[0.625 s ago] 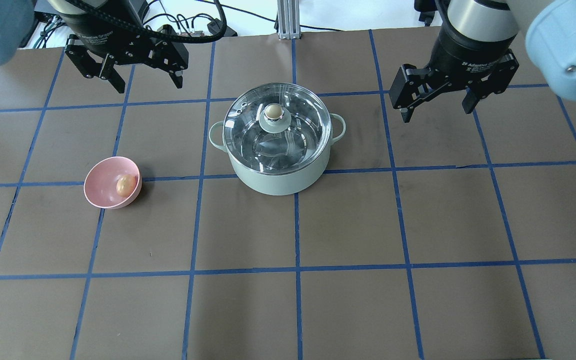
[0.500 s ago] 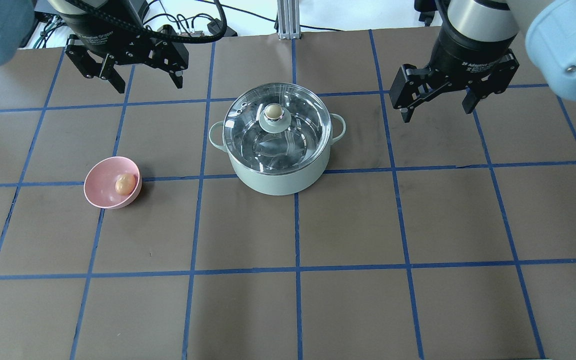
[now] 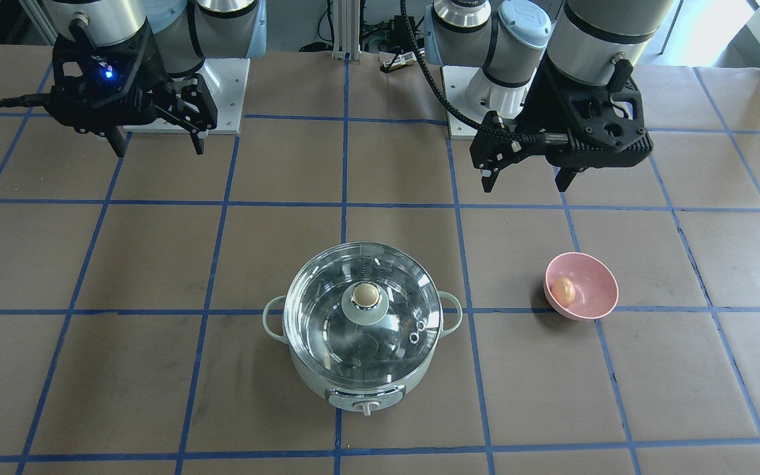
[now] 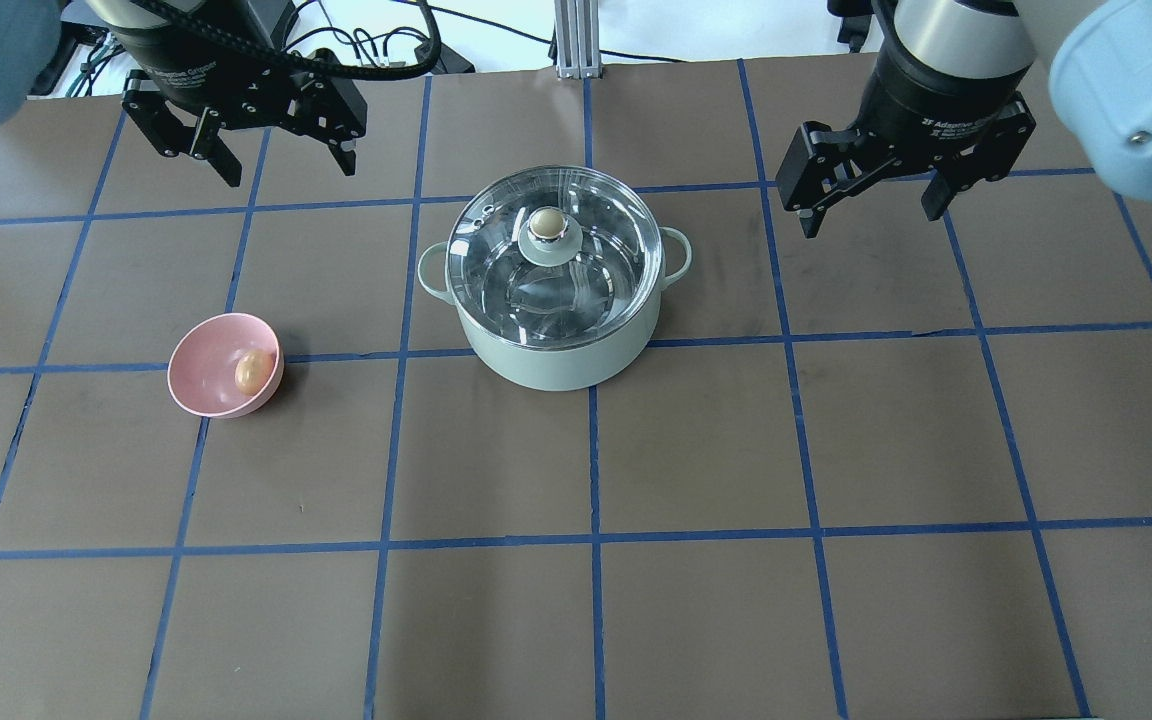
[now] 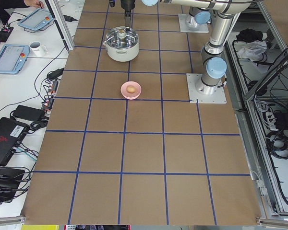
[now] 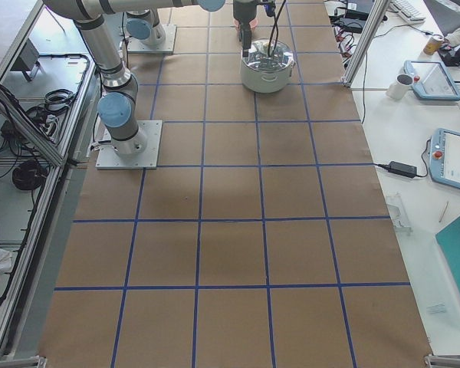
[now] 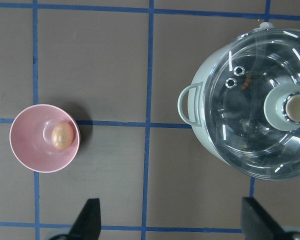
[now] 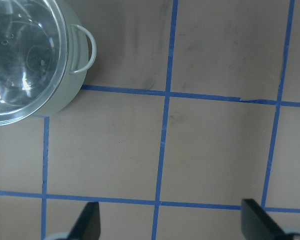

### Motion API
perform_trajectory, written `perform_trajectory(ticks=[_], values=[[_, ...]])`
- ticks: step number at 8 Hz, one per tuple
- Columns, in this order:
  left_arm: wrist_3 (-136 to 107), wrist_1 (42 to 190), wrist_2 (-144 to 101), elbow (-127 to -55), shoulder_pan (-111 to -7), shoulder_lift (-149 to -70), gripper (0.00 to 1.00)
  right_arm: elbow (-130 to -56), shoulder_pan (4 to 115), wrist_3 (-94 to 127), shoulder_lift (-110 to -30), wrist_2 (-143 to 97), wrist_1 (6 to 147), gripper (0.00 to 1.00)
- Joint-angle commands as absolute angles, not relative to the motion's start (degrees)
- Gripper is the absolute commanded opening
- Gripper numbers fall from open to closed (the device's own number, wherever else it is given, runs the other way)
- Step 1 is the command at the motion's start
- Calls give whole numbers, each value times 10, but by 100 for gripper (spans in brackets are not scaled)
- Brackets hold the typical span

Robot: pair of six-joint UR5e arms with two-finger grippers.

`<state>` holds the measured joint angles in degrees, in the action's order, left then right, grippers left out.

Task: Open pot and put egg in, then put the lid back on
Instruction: 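Move the left gripper over the egg while the right gripper reaches the lid knob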

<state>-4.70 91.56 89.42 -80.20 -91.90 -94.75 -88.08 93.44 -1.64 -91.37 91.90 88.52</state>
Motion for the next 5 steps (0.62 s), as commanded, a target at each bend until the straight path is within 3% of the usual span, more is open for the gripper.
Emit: perform_trajectory(ticks=[1, 5], values=[[5, 913, 894, -825, -852, -971, 100, -867, 943, 26, -879, 917, 938, 100], [149, 855, 896, -928, -756, -1001, 100, -820, 1028, 128, -780, 915, 1017, 100]])
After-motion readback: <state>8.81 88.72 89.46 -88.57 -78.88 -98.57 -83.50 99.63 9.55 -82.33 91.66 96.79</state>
